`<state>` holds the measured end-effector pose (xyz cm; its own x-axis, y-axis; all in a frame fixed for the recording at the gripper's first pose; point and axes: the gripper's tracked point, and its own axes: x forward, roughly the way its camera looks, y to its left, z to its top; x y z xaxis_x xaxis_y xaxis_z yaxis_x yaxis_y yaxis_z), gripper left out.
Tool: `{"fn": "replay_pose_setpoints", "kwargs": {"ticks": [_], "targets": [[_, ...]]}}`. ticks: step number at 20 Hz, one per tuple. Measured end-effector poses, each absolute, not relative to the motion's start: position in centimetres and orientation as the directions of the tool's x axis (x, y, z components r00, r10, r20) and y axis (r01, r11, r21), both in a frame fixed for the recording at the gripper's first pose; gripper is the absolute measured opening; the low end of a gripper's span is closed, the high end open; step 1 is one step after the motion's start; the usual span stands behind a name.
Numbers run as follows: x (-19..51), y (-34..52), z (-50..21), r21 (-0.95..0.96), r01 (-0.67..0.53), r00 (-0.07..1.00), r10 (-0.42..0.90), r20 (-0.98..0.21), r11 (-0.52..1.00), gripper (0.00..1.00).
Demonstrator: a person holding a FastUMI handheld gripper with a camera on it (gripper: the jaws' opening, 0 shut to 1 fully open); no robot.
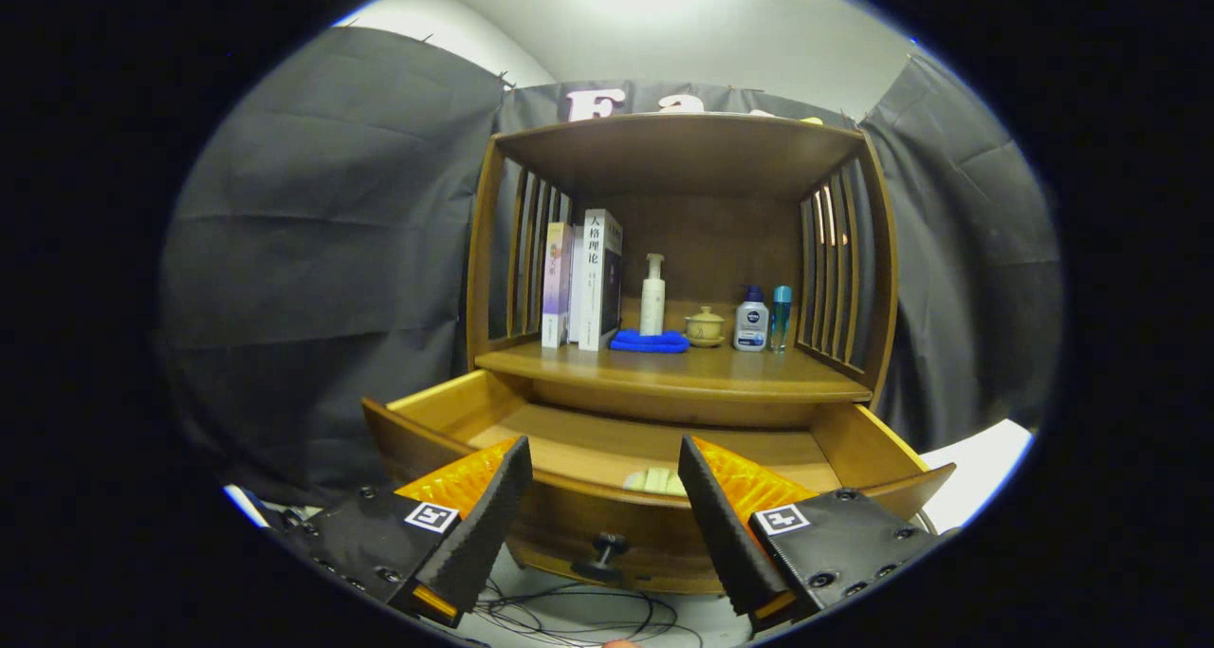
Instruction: Pull open the drawer, take out the items inside it, and place them on the countertop above the cabinet.
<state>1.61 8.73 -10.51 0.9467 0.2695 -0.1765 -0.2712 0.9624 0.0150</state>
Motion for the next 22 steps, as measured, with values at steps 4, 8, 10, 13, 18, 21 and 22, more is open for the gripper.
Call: {"fn": "replay_pose_setpoints", "kwargs": {"ticks": [4,8,10,13,18,21,22], "targets": [[5.6,8.1,-8.8,0.042,-0.257,0.938,0.259,-0.23,0.966,0.98],[9.2,7.6,-9.7,0.066,-0.261,0.884,0.266,-0.383,0.963,0.97],[10.2,7.8,-11.7,0.059,-0.277,0.83,0.269,-0.488,0.959,0.97],[11.2,8.0,-14.1,0.047,-0.306,0.758,0.273,-0.592,0.951,0.96],[11.5,6.9,-20.0,0.117,-0.255,0.592,0.251,-0.766,0.96,0.96],[11.0,7.4,-22.1,0.169,-0.252,0.491,0.277,-0.826,0.953,0.95],[11.1,7.4,-22.6,0.173,-0.24,0.481,0.272,-0.834,0.955,0.95]]}}
